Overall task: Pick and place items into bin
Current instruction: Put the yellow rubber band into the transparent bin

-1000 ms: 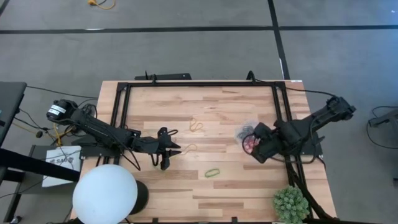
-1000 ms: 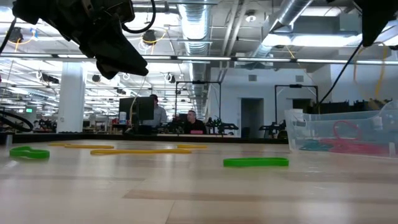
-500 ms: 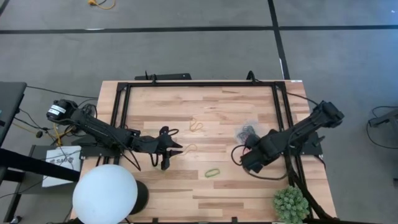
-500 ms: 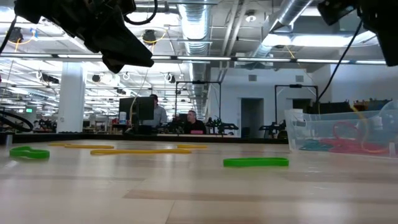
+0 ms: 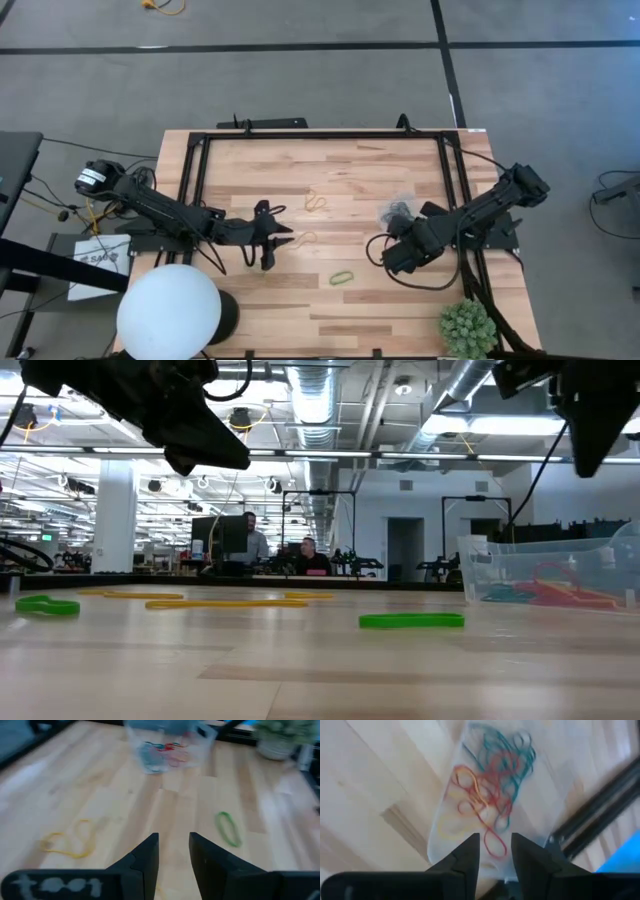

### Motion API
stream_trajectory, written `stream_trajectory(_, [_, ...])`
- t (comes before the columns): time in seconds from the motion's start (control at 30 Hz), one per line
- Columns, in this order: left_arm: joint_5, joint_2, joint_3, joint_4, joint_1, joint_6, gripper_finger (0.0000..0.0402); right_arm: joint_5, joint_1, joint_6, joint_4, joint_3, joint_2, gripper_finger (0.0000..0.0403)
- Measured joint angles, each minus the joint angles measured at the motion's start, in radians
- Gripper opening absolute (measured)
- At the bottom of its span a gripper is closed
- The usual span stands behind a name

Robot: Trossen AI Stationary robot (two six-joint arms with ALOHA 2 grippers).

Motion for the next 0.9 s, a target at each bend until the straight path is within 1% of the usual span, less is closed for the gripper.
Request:
stream_trajectory(0.07, [-0.027,-0.001,0.000,-0.007,0.010,0.000,0.0098,0.020,0.007,-0.056,0.053,0.000,-0.018,0.0108])
stream_trajectory(0.17, [-0.024,-0.029,0.000,-0.060,0.033,-0.001,0.0098,0.026,0.025,-0.215,0.183,0.000,-0.075,0.0108])
stream_trajectory(0.23, [-0.025,-0.060,0.012,-0.134,0.051,-0.002,0.0098,0.029,0.042,-0.331,0.292,0.000,-0.132,0.0108])
stream_trajectory(0.3, [-0.026,-0.101,0.037,-0.238,0.075,-0.012,0.0098,0.062,0.062,-0.439,0.382,0.000,-0.204,0.0107])
stream_trajectory(0.33, [-0.027,-0.119,0.052,-0.291,0.089,-0.016,0.0098,0.097,0.075,-0.479,0.412,0.000,-0.242,0.0107])
stream_trajectory(0.4, [-0.027,-0.154,0.072,-0.390,0.116,-0.014,0.0098,0.212,0.108,-0.523,0.428,0.000,-0.320,0.0107])
stream_trajectory(0.5, [-0.029,-0.178,0.072,-0.467,0.158,0.017,0.0098,0.432,0.169,-0.522,0.429,-0.029,-0.449,0.0107])
stream_trajectory(0.53, [-0.028,-0.179,0.067,-0.475,0.169,0.026,0.0098,0.473,0.193,-0.514,0.436,-0.056,-0.496,0.0107])
stream_trajectory(0.57, [-0.026,-0.178,0.058,-0.479,0.179,0.030,0.0098,0.490,0.216,-0.509,0.457,-0.088,-0.546,0.0107])
stream_trajectory(0.63, [-0.007,-0.168,0.032,-0.480,0.194,0.031,0.0098,0.489,0.260,-0.505,0.547,-0.182,-0.645,0.0107])
stream_trajectory(0.7, [0.023,-0.143,0.011,-0.462,0.203,0.032,0.0098,0.494,0.300,-0.529,0.701,-0.314,-0.741,0.0107])
stream_trajectory(0.77, [0.029,-0.109,-0.004,-0.383,0.210,0.033,0.0098,0.517,0.325,-0.589,0.922,-0.464,-0.825,0.0107])
stream_trajectory(0.83, [0.032,-0.065,-0.016,-0.273,0.221,0.042,0.0098,0.514,0.329,-0.691,1.170,-0.617,-0.892,0.0107])
stream_trajectory(0.9, [0.076,-0.005,-0.017,-0.161,0.238,0.091,0.0098,0.509,0.319,-0.819,1.443,-0.761,-0.921,0.0107])
